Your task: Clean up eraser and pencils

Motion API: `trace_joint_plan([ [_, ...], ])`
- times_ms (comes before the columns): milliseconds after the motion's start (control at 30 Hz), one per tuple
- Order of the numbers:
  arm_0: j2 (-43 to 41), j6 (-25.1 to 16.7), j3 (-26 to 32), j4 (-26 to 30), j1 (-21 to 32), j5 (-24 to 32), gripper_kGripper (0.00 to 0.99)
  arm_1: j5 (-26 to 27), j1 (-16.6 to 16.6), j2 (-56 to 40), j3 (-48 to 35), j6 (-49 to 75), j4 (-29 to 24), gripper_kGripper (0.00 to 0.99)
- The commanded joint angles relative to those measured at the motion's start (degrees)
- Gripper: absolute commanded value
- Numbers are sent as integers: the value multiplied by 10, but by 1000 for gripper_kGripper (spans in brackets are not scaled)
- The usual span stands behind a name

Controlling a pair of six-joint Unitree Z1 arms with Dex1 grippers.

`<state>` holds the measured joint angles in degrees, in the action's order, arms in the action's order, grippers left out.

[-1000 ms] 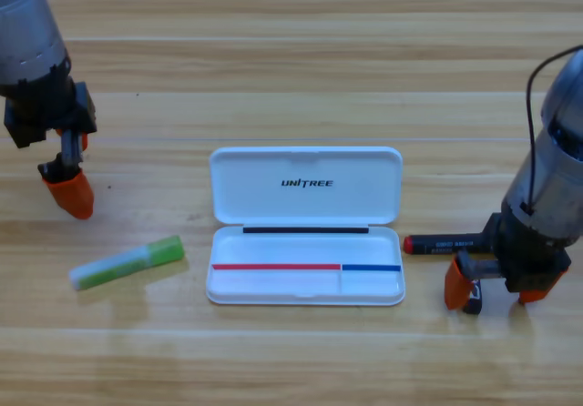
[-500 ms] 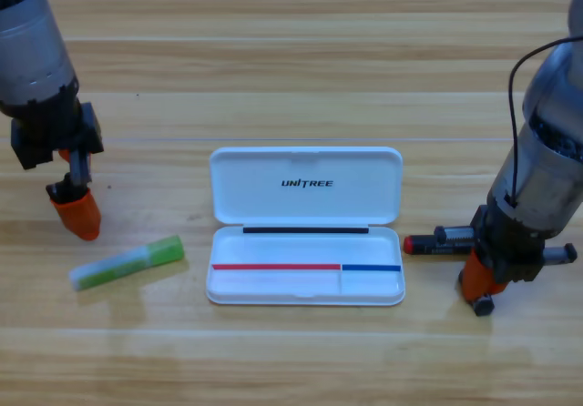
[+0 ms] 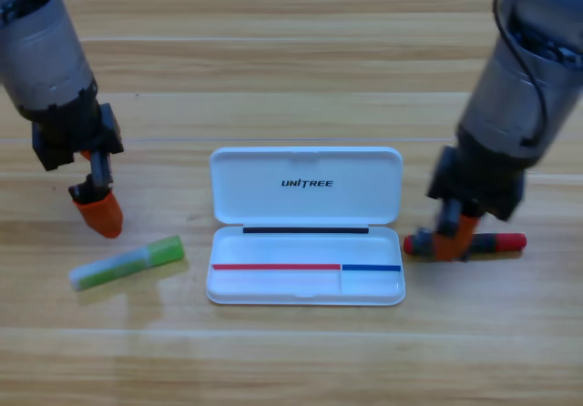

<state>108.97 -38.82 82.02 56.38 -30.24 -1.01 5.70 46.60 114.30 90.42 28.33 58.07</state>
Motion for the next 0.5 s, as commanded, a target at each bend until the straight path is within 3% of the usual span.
trace_joint_plan([
  [33, 34, 8, -56, -55, -12, -14, 990, 7, 36, 74, 56, 62, 6, 0],
  [267, 52, 14, -118, -117, -31, -26, 989, 6, 42, 116, 97, 99, 7, 0],
  [500, 66, 24, -141, -145, -49, -29, 989, 2, 42, 152, 107, 110, 6, 0],
])
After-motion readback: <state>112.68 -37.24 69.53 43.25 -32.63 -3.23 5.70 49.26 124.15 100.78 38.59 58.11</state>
